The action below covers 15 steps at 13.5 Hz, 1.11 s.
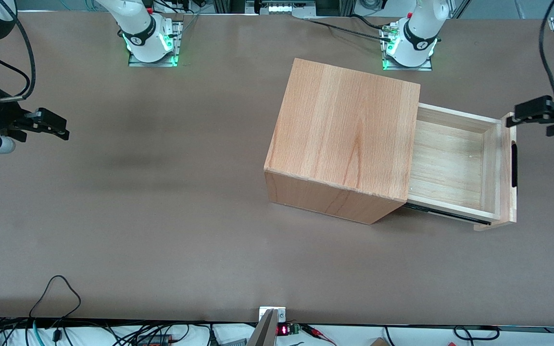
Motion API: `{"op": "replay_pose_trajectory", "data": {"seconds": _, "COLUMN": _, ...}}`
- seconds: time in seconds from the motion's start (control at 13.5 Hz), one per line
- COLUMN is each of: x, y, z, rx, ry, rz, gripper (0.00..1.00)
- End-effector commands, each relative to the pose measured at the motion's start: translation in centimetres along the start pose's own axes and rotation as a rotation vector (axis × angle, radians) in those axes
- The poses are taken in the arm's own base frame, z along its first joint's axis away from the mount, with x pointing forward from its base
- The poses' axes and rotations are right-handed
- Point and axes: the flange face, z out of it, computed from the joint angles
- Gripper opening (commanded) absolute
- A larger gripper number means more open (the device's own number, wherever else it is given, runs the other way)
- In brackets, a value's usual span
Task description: Open top drawer with left arm
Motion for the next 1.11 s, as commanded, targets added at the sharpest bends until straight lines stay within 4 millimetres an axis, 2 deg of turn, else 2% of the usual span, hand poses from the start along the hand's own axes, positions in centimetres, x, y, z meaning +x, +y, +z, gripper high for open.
{"op": "replay_pose_trajectory", "data": {"seconds": 0.0, "x": -0.9, "y": 2.4, "z": -0.6, "rx": 0.036, "ry": -0.014, "rz": -0.023, "gripper": 1.00}}
{"op": "replay_pose_trajectory", "data": {"seconds": 0.07, "x": -1.1, "y": 3.3, "z": -0.6, "rx": 0.036, "ry": -0.025, "rz": -0.018, "gripper": 1.00}}
{"op": "replay_pose_trajectory", "data": {"seconds": 0.22, "x": -1.4, "y": 3.4, "z": -0.6, "rx": 0.038, "ry": -0.030, "rz": -0.020, "gripper": 1.00}}
{"op": "replay_pose_trajectory", "data": {"seconds": 0.3, "x": -2.2, "y": 4.0, "z": -1.3, "rx": 0.048, "ry": -0.007, "rz": -0.015, "gripper": 1.00}}
{"op": "replay_pose_trajectory", "data": {"seconds": 0.44, "x": -3.2, "y": 4.6, "z": -0.8, "rx": 0.099, "ry": 0.018, "rz": -0.006, "gripper": 1.00}}
{"op": "replay_pose_trajectory", "data": {"seconds": 0.81, "x": -4.8, "y": 3.9, "z": 0.9, "rx": 0.109, "ry": 0.047, "rz": -0.030, "gripper": 1.00}}
{"op": "replay_pose_trajectory", "data": {"seconds": 1.03, "x": -5.0, "y": 3.6, "z": 0.8, "rx": 0.105, "ry": 0.033, "rz": -0.077, "gripper": 1.00}}
